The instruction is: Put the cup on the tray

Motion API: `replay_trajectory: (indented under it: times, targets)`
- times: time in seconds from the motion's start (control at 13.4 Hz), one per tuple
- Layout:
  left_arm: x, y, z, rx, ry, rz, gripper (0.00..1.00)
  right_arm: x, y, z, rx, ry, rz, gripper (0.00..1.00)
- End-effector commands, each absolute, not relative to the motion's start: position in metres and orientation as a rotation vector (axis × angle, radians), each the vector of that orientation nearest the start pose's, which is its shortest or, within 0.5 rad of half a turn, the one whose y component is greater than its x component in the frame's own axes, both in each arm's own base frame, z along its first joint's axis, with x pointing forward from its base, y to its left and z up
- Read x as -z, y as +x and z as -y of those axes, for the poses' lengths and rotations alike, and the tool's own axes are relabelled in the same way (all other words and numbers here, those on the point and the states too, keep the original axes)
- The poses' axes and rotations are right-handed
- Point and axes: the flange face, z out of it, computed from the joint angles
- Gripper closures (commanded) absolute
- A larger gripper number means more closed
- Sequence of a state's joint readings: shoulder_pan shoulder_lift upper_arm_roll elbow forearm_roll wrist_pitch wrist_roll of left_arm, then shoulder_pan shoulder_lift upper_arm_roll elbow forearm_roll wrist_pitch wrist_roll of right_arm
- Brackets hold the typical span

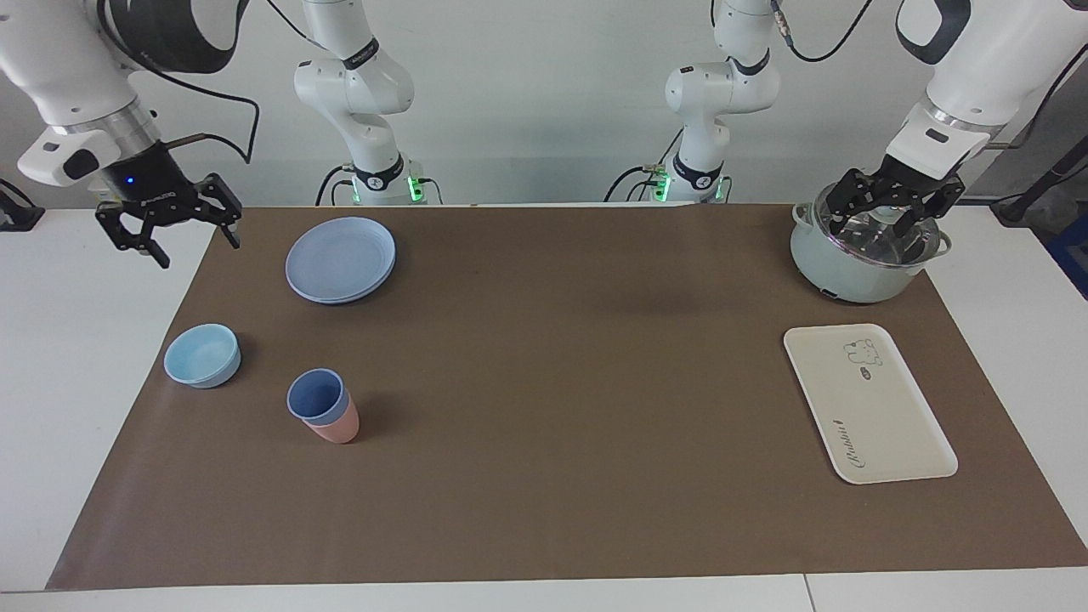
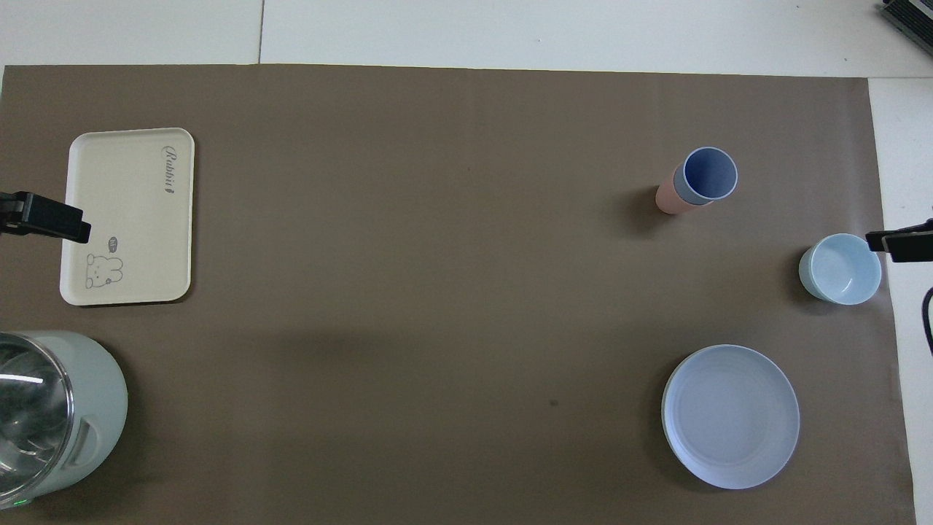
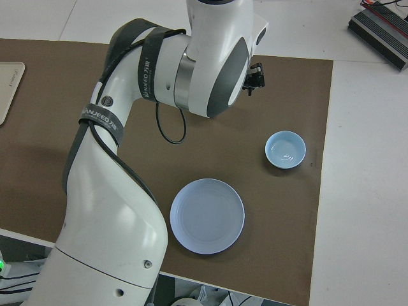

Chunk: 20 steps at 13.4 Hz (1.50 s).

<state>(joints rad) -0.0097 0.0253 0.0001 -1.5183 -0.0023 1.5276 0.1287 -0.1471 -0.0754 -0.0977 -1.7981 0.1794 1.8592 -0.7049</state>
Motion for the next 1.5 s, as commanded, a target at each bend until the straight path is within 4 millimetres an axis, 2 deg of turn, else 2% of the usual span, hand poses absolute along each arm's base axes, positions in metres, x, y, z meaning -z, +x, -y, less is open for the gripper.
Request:
replay_trajectory:
  times: [0.0,0.15,0.37,0.45,0.6,0.67,0.82,1.05,1.12,1.2,1.42]
  targets:
    - [-0.631,0.550,0.003,-0.030,-3.118,-0.220,0.00,-0.556,0.528,0.137,0.476,-2.793,0.842,0.00]
    - [-0.631,0.550,0.003,-0.033,-3.118,-0.220,0.00,-0.519,0.540,0.145,0.643,-2.650,0.910,0.00]
    - [-0.631,0.550,0.003,-0.033,-3.118,-0.220,0.00,-0.467,0.559,0.159,0.789,-2.480,0.954,0.00]
    - [-0.631,0.550,0.003,-0.033,-3.118,-0.220,0.00,-0.447,0.561,0.171,0.832,-2.432,1.022,0.00]
    - [-0.631,0.550,0.003,-0.033,-3.118,-0.220,0.00,-0.414,0.562,0.186,0.913,-2.336,1.022,0.00]
    - [-0.631,0.550,0.004,-0.033,-3.118,-0.222,0.00,-0.397,0.563,0.190,0.953,-2.283,1.036,0.00]
    - [-0.631,0.550,0.003,-0.033,-3.118,-0.220,0.00,-0.381,0.561,0.188,0.982,-2.251,0.999,0.00]
    - [-0.632,0.550,0.004,-0.028,-3.118,-0.220,0.00,-0.312,0.563,0.192,1.099,-2.091,0.927,0.00]
    - [-0.633,0.551,0.003,-0.009,-3.117,-0.217,0.00,-0.301,0.561,0.197,1.119,-2.082,0.949,0.00]
    - [-0.635,0.552,0.003,0.001,-3.117,-0.212,0.00,-0.301,0.561,0.196,1.121,-2.076,0.958,0.00]
    - [-0.637,0.556,0.002,0.053,-3.116,-0.203,0.00,-0.282,0.567,0.185,1.187,-2.044,0.943,0.00]
